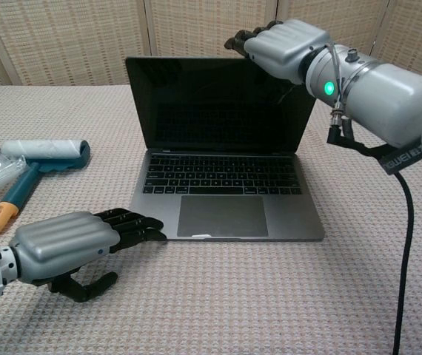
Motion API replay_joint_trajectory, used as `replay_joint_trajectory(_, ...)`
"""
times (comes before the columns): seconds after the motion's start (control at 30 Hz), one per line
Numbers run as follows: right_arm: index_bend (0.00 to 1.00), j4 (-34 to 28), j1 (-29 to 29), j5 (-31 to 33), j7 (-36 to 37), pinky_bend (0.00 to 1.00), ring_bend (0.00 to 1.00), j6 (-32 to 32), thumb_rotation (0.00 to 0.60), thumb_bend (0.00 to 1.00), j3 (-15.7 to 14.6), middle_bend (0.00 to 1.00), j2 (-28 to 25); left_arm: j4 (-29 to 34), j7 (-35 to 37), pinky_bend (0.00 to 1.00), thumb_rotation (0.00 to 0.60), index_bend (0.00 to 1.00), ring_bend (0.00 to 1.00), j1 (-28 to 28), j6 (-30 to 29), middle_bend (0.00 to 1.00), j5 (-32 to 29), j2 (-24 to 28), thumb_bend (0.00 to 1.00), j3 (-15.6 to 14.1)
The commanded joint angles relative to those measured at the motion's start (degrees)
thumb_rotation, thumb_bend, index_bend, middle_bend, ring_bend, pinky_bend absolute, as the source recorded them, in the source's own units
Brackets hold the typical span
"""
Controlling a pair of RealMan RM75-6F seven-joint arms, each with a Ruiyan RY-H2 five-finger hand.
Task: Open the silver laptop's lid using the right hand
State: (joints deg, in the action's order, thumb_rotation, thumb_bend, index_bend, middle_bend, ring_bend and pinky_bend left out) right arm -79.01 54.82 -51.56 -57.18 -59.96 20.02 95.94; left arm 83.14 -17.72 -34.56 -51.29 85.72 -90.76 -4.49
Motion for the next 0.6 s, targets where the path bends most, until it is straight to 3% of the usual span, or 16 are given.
replay_joint_trajectory(0.03,0.0,1.6,1.2,1.6,0.2,0.0,0.0,0.2,0.6,0.62,0.8,0.0,0.1,0.0,-0.2,0.0,0.6,0.02,0.0,0.0,0.1,0.0,-0.2,0.0,0.67,0.0)
replay_joint_trajectory(0.23,0.0,3.2,2.8,4.4,1.4,0.0,0.0,1.0,0.6,0.62,1.7,0.0,0.0,0.0,-0.2,0.0,0.6,0.02,0.0,0.0,0.0,0.0,-0.5,0.1,0.67,-0.1)
replay_joint_trajectory(0.6,0.0,4.1,5.0,4.8,1.8,0.0,0.0,0.4,0.6,0.62,0.5,0.0,0.0,0.0,0.1,0.0,0.6,0.02,0.0,0.0,-0.3,0.0,-0.3,0.1,0.67,-0.3)
